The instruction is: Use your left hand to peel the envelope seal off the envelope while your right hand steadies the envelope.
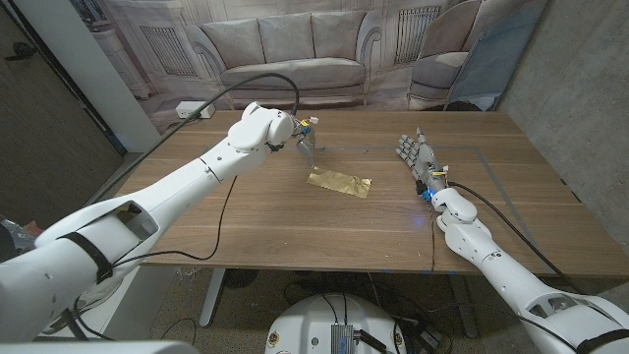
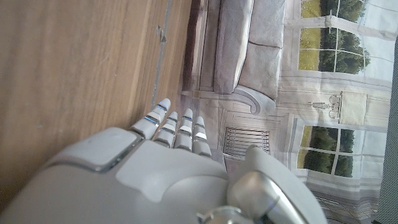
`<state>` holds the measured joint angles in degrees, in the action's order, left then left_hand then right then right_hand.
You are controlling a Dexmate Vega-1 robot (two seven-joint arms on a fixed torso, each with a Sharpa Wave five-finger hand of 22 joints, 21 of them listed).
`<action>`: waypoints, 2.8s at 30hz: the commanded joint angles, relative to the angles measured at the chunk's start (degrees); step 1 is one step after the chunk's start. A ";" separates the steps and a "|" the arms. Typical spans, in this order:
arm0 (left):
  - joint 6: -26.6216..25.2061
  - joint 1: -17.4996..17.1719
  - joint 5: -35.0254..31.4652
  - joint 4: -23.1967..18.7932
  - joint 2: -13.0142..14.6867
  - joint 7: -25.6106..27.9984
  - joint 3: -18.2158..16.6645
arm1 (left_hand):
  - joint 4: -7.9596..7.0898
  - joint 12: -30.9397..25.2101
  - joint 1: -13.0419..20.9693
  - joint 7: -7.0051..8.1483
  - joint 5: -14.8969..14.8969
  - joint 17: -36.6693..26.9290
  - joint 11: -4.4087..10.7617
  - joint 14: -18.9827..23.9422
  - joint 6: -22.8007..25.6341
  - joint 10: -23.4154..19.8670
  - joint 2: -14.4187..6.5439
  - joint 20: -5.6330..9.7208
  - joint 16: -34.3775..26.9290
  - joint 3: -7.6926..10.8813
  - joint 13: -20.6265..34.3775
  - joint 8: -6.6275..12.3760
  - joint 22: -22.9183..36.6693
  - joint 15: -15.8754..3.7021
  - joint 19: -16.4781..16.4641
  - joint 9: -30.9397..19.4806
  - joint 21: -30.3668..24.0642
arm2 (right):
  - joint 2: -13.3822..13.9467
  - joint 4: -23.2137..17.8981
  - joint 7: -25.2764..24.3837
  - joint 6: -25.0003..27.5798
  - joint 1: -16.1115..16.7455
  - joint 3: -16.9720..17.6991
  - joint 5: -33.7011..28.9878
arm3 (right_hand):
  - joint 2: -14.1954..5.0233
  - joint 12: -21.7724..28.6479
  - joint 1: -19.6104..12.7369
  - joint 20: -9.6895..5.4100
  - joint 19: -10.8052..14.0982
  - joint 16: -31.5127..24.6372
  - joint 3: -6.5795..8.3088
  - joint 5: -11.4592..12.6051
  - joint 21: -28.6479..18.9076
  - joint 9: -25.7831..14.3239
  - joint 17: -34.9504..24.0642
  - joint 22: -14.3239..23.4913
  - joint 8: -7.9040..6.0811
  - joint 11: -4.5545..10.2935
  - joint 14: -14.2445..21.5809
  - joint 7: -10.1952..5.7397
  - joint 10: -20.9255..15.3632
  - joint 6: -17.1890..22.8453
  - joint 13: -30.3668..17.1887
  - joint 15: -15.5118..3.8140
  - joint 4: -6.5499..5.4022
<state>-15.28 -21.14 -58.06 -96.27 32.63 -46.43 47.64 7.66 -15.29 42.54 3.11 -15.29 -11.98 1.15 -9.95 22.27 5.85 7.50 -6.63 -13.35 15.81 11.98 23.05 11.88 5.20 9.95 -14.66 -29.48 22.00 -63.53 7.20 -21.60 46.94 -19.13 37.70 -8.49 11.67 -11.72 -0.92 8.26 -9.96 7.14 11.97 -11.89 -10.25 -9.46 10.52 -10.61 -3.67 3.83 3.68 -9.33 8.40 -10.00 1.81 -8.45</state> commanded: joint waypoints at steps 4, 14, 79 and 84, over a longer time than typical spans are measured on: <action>2.93 -2.63 -4.76 2.53 -2.03 4.35 -0.74 | 0.12 -0.34 1.41 0.53 -0.72 -0.09 1.20 -3.16 4.02 -2.51 -0.45 0.49 -0.41 -0.46 -0.01 2.68 0.33 -1.30 4.58 -0.88 -1.23 | -1.05 2.45 0.62 -0.80 -0.99 0.06 0.11 | -0.41 -0.10 0.53 0.14 0.61 -0.13 0.06 0.04 -0.15 -0.15 -0.18 0.24 -0.33 0.08 0.46 0.14 -0.43 0.59 -0.18 0.09 -0.02; 5.04 -2.09 -6.65 5.94 -3.96 5.11 -0.38 | 0.10 -0.02 2.28 0.81 -0.89 -0.10 1.49 -2.66 3.78 -2.66 -0.87 0.63 -0.26 -0.61 -0.02 3.36 0.34 -1.73 4.09 -1.43 -1.54 | -1.65 3.91 1.03 -0.94 -1.72 0.08 0.03 | -0.32 -0.12 0.63 0.18 0.67 -0.11 0.12 -0.01 -0.15 -0.15 -0.17 0.23 -0.28 0.05 0.48 0.22 -0.44 0.57 -0.18 0.12 0.02; 8.67 -5.79 -22.03 9.20 -4.75 18.20 0.78 | 0.16 -0.78 12.03 2.13 0.05 0.41 9.80 9.77 24.42 -18.42 -5.08 3.96 -0.86 -0.23 -0.40 17.62 -0.09 -8.96 -3.78 -3.03 -5.73 | -4.08 8.33 0.11 -3.84 -2.75 1.02 -0.91 | -0.01 -0.18 1.05 0.27 1.30 -0.17 0.72 -0.19 -0.28 -0.15 -0.13 0.22 -0.37 -0.01 1.13 0.34 -0.48 1.34 -0.18 0.01 0.34; 8.14 -6.09 -23.63 9.51 -5.01 18.80 0.77 | -0.93 2.41 10.37 3.18 0.15 0.31 7.63 7.64 10.40 -13.63 -3.66 3.57 0.92 -2.13 -0.20 12.02 -0.15 -7.42 -2.28 -1.32 -5.49 | -3.90 8.26 0.09 -3.89 -2.86 0.87 -1.22 | 0.04 -0.19 1.06 0.21 1.52 -0.25 0.77 -0.20 -0.35 -0.15 -0.12 0.21 -0.36 -0.03 1.42 0.30 -0.49 1.38 -0.18 0.02 0.38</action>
<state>-6.93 -26.48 -78.80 -86.93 27.96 -28.51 48.84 6.99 -13.68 53.87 6.23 -15.03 -11.44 9.32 -1.56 36.78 -9.40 3.38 -2.89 -12.84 14.22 11.57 36.46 11.71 -1.90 6.85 -16.05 -35.03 17.85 -54.93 7.79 -25.32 43.98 -18.21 36.93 -8.33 11.67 -11.28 -0.61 9.19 -9.96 7.60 11.97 -11.89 -10.25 -9.46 10.51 -10.61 -3.67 4.62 3.99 -9.33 9.32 -10.00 1.63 -7.97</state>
